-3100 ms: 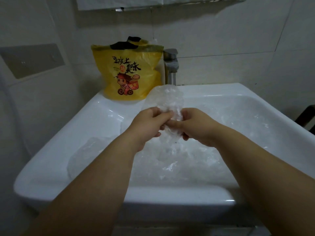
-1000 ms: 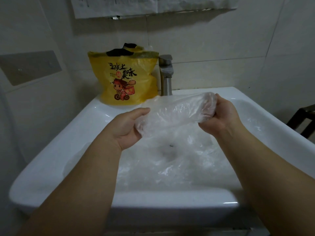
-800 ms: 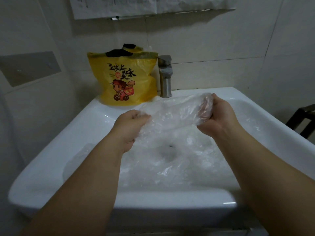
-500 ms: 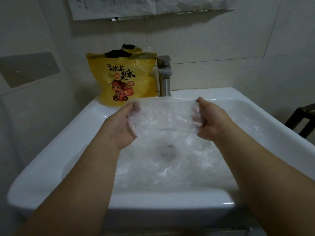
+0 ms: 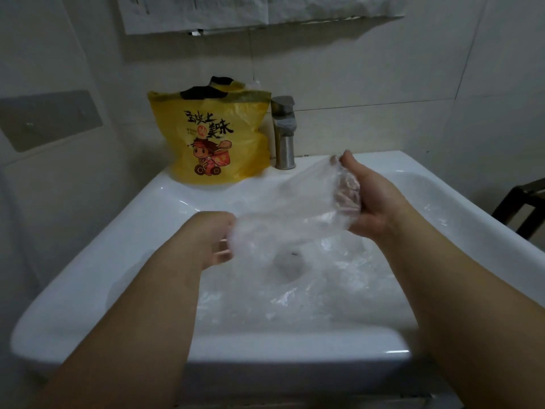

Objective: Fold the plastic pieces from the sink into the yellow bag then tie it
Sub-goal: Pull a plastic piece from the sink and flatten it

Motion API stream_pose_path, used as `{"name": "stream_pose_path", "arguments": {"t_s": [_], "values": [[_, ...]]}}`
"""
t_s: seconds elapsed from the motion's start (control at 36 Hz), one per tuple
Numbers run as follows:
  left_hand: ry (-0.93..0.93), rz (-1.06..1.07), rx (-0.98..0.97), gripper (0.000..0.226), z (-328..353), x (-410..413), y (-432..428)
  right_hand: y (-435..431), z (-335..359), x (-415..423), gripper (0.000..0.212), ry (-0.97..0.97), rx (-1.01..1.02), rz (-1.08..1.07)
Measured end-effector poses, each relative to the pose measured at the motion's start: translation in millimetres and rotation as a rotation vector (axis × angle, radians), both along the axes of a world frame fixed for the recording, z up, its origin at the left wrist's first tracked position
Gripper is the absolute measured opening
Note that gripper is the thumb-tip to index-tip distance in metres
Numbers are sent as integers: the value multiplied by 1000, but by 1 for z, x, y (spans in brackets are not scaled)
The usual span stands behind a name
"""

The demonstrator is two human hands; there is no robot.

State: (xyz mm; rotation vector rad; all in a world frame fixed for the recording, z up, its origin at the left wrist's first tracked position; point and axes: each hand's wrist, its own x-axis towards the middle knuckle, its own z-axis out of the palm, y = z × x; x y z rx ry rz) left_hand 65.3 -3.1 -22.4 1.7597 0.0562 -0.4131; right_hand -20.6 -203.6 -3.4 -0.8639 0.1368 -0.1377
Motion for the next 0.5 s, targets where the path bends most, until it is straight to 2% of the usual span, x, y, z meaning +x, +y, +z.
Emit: {"name": "stream_pose_path", "arguments": {"t_s": [0.06, 0.08, 0.17, 0.22, 0.28, 0.33, 0.42, 0.5], "values": [[-223, 39, 372, 39, -7, 6, -3, 4, 1, -1, 38, 42, -117, -27], [-352, 62, 395, 46, -7, 8, -3, 7, 2, -2, 33, 54, -174, -42], [-546, 12, 36, 44, 9, -5, -7, 15, 2, -3, 28, 42, -288, 0], [-514, -168, -76, 48, 12, -13, -13, 19, 3, -4, 27, 13, -311, 57], [-466, -376, 17, 57, 9, -21, -19, 21, 5, -5, 27, -11, -324, 114], [-435, -513, 123, 47, 3, -25, -22, 22, 6, -7, 29, -10, -353, 133], [-479, -479, 103, 20, 0, -21, -23, 18, 6, -6, 33, 38, -371, 54], [-459, -349, -74, 19, 2, -14, -22, 15, 5, -2, 49, 81, -283, -74]]}}
